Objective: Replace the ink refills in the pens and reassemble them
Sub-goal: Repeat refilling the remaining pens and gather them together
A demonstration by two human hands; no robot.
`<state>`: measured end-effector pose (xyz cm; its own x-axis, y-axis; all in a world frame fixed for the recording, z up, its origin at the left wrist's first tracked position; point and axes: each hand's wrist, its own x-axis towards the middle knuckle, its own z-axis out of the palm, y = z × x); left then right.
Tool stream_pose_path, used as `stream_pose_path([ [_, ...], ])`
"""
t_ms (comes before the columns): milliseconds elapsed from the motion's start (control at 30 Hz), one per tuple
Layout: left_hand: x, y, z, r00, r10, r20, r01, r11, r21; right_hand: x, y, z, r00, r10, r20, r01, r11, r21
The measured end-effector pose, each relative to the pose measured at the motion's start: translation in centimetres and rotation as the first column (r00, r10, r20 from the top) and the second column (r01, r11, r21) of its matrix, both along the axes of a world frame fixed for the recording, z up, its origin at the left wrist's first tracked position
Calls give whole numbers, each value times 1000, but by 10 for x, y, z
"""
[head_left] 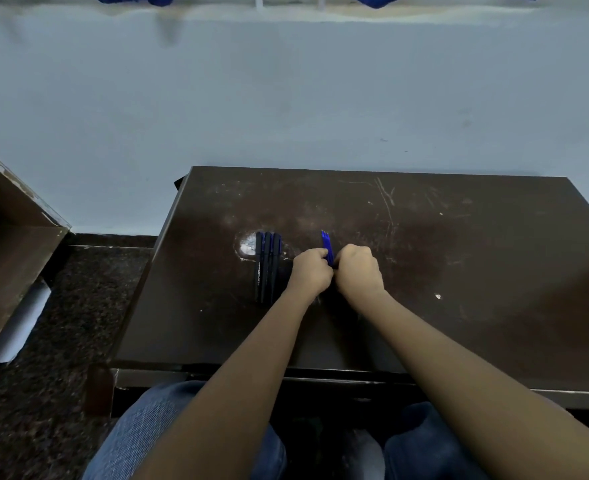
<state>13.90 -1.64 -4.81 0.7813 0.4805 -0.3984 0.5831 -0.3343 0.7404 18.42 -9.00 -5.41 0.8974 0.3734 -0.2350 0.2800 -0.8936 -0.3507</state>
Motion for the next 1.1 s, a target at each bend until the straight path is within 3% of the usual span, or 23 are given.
stream_pose_path([
  [367,-4,-14,3,993,-112,-26,114,991,76,3,-16,-8,997,-49,-61,54,994,90],
  [1100,-4,-17,11,996,-81,-41,84,995,58,7,-14,-7,997,-71,-41,74,993,90],
])
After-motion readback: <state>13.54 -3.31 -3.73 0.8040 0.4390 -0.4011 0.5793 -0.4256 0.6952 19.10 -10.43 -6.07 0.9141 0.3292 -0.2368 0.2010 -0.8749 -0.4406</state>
